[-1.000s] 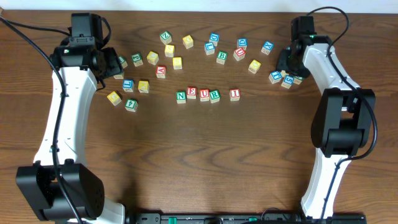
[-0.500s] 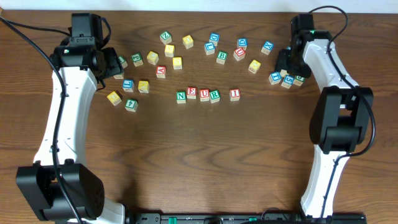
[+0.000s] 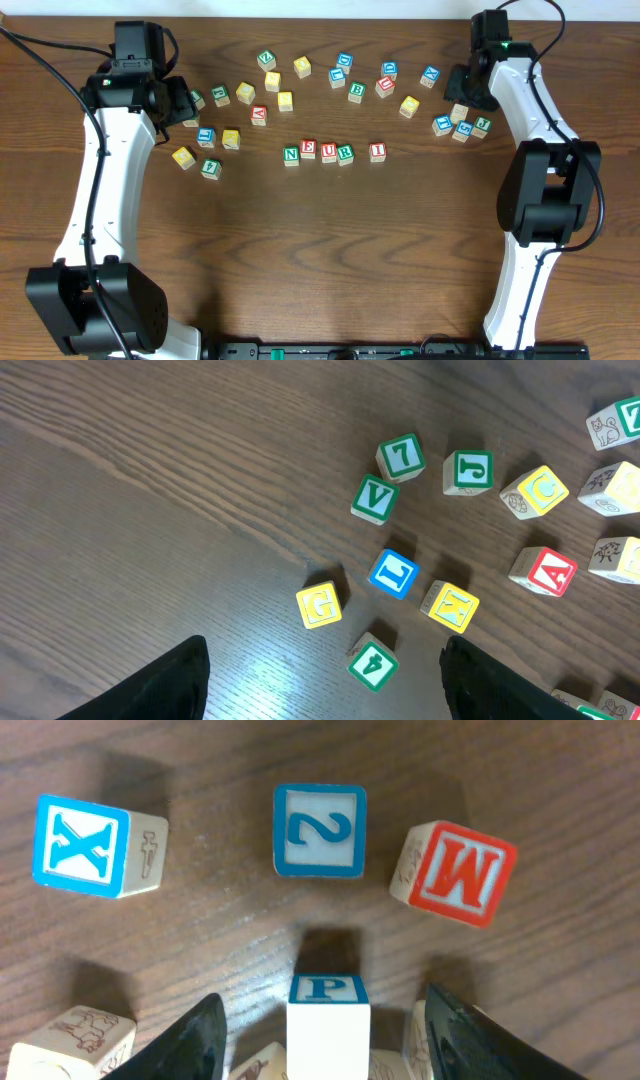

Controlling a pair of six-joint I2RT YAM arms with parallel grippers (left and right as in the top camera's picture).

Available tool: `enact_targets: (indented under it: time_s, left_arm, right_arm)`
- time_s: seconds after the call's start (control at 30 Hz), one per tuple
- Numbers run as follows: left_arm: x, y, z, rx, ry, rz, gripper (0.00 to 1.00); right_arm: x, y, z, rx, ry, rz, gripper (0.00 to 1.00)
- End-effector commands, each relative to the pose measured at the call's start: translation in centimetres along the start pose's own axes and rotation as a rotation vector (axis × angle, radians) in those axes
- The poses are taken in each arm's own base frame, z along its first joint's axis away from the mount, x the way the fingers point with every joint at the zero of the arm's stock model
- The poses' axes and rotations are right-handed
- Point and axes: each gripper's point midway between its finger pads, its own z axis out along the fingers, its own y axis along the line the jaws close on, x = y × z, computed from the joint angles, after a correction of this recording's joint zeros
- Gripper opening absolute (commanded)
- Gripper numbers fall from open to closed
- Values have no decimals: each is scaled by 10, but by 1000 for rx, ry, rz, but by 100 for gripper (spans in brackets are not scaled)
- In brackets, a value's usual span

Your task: Spell out NEURIPS

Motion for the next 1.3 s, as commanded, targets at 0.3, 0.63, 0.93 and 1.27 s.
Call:
enact_targets:
  time_s: [0.3,0.63,0.93,1.27]
  left_arm:
    - [5,3,6,-14,18,-4,73]
    - [5,3,6,-14,18,-4,73]
    - [5,3,6,-14,18,-4,73]
    - [5,3,6,-14,18,-4,73]
  right_arm:
    - [20,-2,36,15,58,25,52]
    - [31,-3,39,26,90,19,38]
    - [28,-4,28,23,81,21,20]
    - [-1,16,-56,-99,-41,23,23]
